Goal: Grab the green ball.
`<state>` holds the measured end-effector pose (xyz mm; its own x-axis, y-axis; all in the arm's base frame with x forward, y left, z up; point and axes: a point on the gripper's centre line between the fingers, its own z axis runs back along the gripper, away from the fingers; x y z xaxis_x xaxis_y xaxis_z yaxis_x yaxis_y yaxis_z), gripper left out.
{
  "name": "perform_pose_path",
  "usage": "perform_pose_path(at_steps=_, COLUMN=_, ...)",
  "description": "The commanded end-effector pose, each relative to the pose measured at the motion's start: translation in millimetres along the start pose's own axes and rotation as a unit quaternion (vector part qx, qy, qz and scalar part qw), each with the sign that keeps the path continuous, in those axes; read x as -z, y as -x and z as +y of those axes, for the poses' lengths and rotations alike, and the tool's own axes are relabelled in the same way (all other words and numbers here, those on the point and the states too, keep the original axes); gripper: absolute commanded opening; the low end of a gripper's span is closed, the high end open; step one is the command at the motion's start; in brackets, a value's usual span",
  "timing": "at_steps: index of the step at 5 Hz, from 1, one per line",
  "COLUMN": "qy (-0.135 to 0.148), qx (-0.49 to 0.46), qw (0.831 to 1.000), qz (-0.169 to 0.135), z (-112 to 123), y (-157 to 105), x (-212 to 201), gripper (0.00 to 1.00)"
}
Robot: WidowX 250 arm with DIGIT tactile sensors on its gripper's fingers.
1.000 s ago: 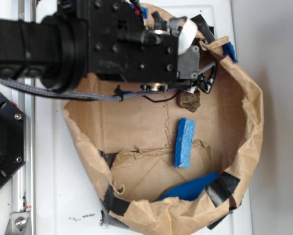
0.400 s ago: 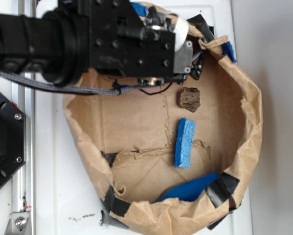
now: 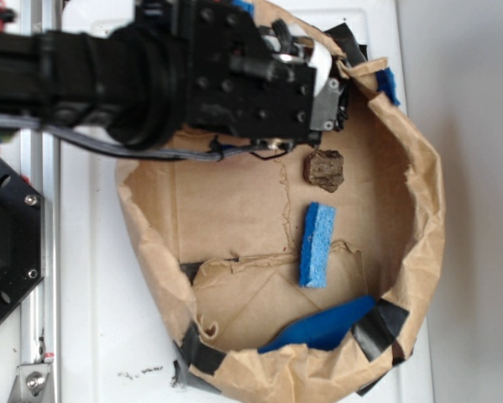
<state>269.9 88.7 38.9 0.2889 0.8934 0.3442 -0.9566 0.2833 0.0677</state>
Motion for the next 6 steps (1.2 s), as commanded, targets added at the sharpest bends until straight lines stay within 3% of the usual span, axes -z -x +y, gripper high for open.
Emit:
perform_pose_path(at_steps=1, qy=0.008, qx=-0.035, qw=0.999, qz=-0.032, z=-11.0, y=-26.4, x=14.1, gripper=1.0)
perform_pose_path(at_steps=2, qy=0.002, qx=-0.046, qw=0.999, qz=-0.023, z=-9.7, y=-25.5, x=17.1, gripper=0.0)
perform_pose_path(at_steps=6, qy=0.007, qx=-0.03, qw=0.999, qz=-0.009, z=-6.0, y=-25.8, x=12.3, gripper=0.0)
